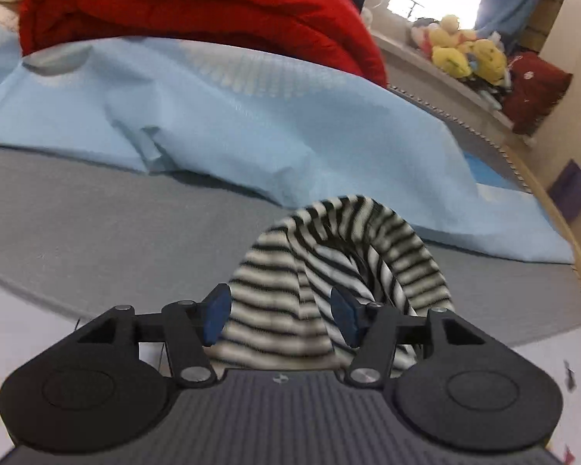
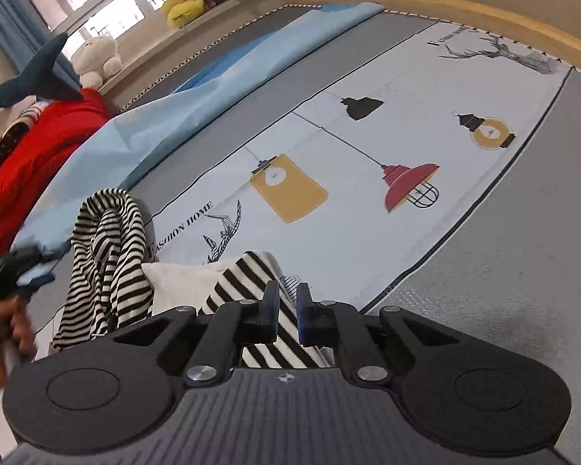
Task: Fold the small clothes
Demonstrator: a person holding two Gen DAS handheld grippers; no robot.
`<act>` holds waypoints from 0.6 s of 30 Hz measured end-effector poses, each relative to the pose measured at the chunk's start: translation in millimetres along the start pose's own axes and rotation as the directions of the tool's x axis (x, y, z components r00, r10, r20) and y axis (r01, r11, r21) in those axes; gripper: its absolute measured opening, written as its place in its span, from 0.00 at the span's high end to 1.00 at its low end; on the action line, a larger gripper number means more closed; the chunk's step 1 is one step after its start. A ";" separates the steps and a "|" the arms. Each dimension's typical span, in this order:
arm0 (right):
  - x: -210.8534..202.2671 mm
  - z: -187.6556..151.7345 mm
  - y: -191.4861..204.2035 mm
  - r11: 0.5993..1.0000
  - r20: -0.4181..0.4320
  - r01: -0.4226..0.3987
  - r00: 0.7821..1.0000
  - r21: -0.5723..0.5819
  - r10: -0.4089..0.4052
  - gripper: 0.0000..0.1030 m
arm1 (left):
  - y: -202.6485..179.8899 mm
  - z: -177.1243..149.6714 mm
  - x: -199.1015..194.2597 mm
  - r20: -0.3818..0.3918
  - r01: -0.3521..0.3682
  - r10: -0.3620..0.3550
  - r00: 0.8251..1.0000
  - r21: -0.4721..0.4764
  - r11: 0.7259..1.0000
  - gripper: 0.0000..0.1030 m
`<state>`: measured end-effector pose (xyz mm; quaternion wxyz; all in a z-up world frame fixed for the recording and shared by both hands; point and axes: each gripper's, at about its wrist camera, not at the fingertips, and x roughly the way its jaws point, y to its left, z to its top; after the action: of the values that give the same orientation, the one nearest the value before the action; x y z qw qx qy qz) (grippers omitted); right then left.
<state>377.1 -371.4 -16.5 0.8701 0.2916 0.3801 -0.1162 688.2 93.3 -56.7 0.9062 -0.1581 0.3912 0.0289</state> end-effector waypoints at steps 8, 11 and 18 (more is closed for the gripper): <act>8.6 -4.9 6.1 1.000 -0.043 -0.003 0.999 -0.003 0.002 0.91 | -14.0 -3.4 43.1 -0.076 -0.122 0.132 0.988 0.128 0.984 0.99; 6.1 -0.7 4.3 1.000 -0.034 0.004 0.999 0.013 -0.003 0.91 | -26.9 -11.0 8.4 -0.025 -0.089 0.097 0.995 0.225 0.970 0.99; -4.0 -2.4 12.3 0.999 -0.024 -0.040 0.999 0.022 0.041 0.91 | -41.1 -94.5 -160.4 0.054 0.069 -0.100 0.994 0.415 0.907 0.99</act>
<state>378.1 -360.2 -9.7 0.8643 0.3102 0.3834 -0.0990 518.3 36.6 8.5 0.9334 0.0209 0.3475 -0.0876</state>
